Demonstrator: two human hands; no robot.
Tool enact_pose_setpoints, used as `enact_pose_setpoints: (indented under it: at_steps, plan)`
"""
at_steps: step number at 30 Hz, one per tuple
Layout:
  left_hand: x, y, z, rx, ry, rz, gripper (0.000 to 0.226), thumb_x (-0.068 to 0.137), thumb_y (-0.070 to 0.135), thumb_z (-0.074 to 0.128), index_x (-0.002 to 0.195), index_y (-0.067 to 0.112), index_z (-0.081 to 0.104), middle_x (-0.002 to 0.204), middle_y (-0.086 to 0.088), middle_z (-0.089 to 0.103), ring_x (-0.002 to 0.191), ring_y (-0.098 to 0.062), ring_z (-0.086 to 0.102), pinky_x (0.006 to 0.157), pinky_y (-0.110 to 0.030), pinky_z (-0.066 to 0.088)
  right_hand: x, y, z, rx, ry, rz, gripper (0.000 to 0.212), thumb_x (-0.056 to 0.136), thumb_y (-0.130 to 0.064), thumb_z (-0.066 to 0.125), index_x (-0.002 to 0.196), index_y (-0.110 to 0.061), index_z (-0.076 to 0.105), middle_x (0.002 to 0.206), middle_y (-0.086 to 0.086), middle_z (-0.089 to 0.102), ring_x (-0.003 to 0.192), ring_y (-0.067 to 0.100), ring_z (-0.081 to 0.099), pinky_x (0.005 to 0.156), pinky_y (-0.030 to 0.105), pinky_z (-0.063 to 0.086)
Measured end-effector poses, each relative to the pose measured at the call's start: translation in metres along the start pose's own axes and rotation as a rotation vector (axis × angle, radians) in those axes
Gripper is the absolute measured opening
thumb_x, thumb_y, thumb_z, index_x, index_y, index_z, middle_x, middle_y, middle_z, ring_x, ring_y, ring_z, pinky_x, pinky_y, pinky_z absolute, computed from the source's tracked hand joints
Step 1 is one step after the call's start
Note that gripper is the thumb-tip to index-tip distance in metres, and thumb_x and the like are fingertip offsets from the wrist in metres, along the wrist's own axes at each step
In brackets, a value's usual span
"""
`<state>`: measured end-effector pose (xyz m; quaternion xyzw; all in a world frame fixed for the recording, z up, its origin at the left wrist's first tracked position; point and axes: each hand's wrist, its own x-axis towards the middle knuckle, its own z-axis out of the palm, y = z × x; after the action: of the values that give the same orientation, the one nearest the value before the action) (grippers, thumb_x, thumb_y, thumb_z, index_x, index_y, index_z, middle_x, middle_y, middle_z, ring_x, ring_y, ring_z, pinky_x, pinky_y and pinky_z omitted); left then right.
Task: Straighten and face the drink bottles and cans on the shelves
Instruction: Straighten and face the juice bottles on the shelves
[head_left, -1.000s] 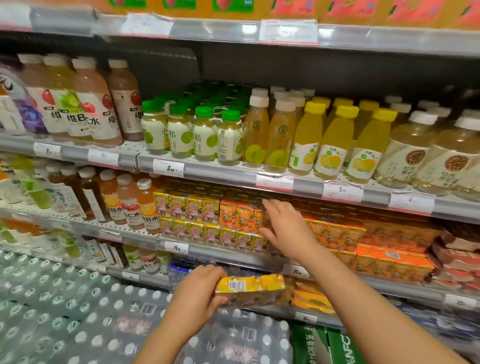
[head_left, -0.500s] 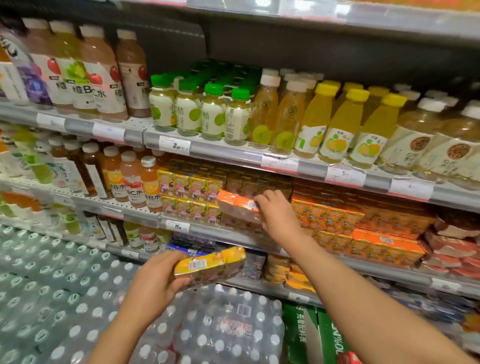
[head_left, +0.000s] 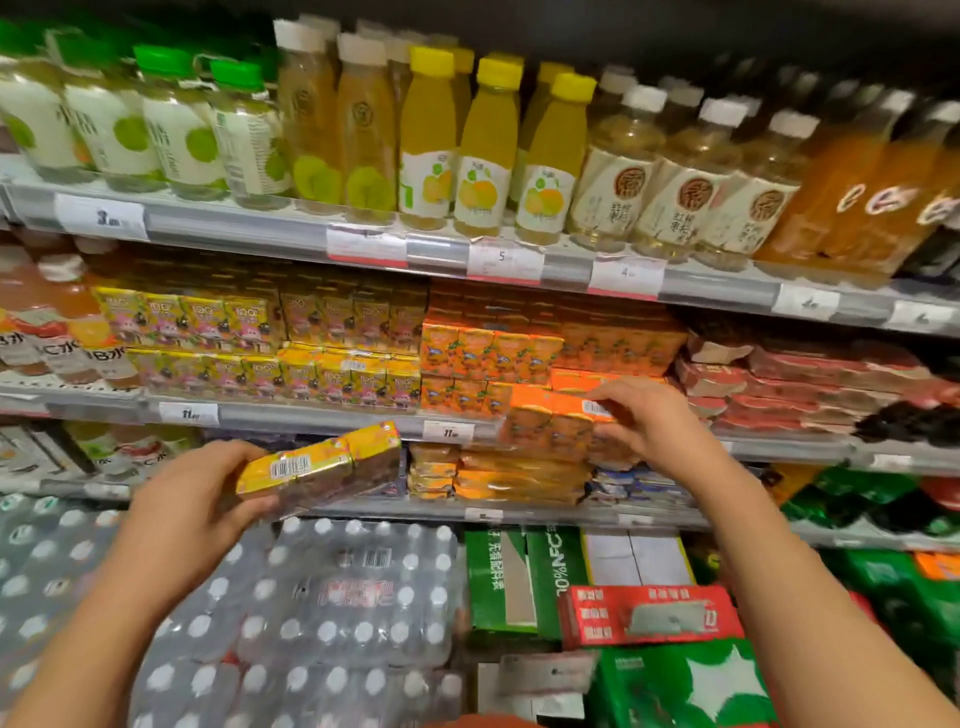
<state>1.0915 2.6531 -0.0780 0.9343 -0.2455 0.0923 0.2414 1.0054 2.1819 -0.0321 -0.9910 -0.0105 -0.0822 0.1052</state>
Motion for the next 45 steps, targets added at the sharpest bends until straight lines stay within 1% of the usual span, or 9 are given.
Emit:
enact_pose_setpoints:
  at_steps: [8,13,19,25,30,33,37,42,45]
  plan:
    - [0.016,0.055,0.014,-0.022,0.014,0.038,0.036,0.073,0.014,0.091,0.099,0.021,0.067,0.082,0.010,0.059,0.076,-0.021,0.055,0.062,-0.038,0.043,0.042,0.080,-0.056,-0.151,-0.004,0.036,0.043,0.085,-0.023,0.080,0.125,-0.012,0.068,0.120,0.010,0.068,0.113,0.030,0.062,0.096,0.040,0.046]
    - [0.019,0.074,0.018,0.005,0.001,0.054,0.041,0.069,0.012,0.093,0.100,0.023,0.067,0.085,0.014,0.060,0.078,-0.020,0.058,0.061,-0.038,0.047,0.071,0.100,-0.040,-0.130,-0.018,0.067,0.046,0.085,-0.028,0.080,0.128,-0.015,0.067,0.124,0.008,0.069,0.116,0.028,0.062,0.096,0.035,0.046]
    - [0.028,0.076,0.012,0.045,0.006,0.093,0.038,0.070,0.017,0.093,0.100,0.019,0.069,0.083,0.017,0.056,0.074,-0.016,0.054,0.059,-0.026,0.038,0.077,0.121,-0.008,-0.203,0.083,0.177,0.048,0.090,-0.033,0.073,0.133,-0.016,0.064,0.126,0.013,0.067,0.117,0.035,0.061,0.096,0.042,0.050]
    - [0.072,0.056,0.001,0.105,0.047,0.108,0.039,0.077,0.027,0.088,0.110,0.016,0.069,0.092,0.006,0.066,0.084,-0.018,0.059,0.067,-0.033,0.044,0.064,0.075,0.033,-0.189,0.387,0.111,0.040,0.081,-0.012,0.075,0.120,-0.014,0.070,0.111,0.010,0.068,0.102,0.035,0.059,0.080,0.045,0.051]
    - [0.120,0.025,-0.016,0.138,0.039,0.109,0.043,0.081,0.031,0.085,0.117,0.016,0.068,0.104,0.002,0.070,0.096,-0.021,0.062,0.078,-0.035,0.048,0.102,-0.016,0.067,-0.094,0.237,-0.057,0.057,0.086,-0.026,0.073,0.140,-0.017,0.058,0.134,0.005,0.062,0.124,0.029,0.055,0.104,0.045,0.045]
    - [0.144,0.003,-0.025,0.180,0.044,0.143,0.045,0.079,0.033,0.085,0.117,0.019,0.067,0.103,0.004,0.070,0.096,-0.021,0.063,0.077,-0.032,0.046,0.120,-0.033,0.074,-0.201,0.216,-0.005,0.056,0.088,-0.035,0.072,0.141,-0.024,0.056,0.131,0.003,0.061,0.121,0.030,0.054,0.099,0.045,0.043]
    - [0.168,-0.014,-0.024,0.207,0.031,0.191,0.043,0.081,0.038,0.083,0.117,0.024,0.065,0.100,0.011,0.064,0.092,-0.013,0.057,0.075,-0.028,0.040,0.120,-0.027,0.079,-0.224,0.331,0.015,0.045,0.083,-0.021,0.079,0.127,-0.027,0.068,0.111,0.003,0.068,0.102,0.031,0.059,0.082,0.042,0.047]
    - [0.189,-0.014,-0.010,0.182,0.001,0.201,0.044,0.083,0.038,0.081,0.121,0.022,0.064,0.103,0.006,0.067,0.097,-0.019,0.060,0.077,-0.035,0.046,0.123,-0.022,0.073,-0.231,0.360,0.053,0.044,0.068,-0.013,0.087,0.107,-0.023,0.071,0.099,0.004,0.071,0.089,0.034,0.061,0.071,0.039,0.048]
    - [0.200,-0.016,-0.004,0.206,-0.009,0.212,0.046,0.083,0.038,0.082,0.122,0.021,0.065,0.107,0.003,0.069,0.100,-0.022,0.061,0.084,-0.038,0.048,0.125,-0.024,0.070,-0.204,0.357,0.075,0.034,0.073,-0.012,0.083,0.104,-0.021,0.071,0.099,0.006,0.072,0.089,0.036,0.061,0.071,0.040,0.048]
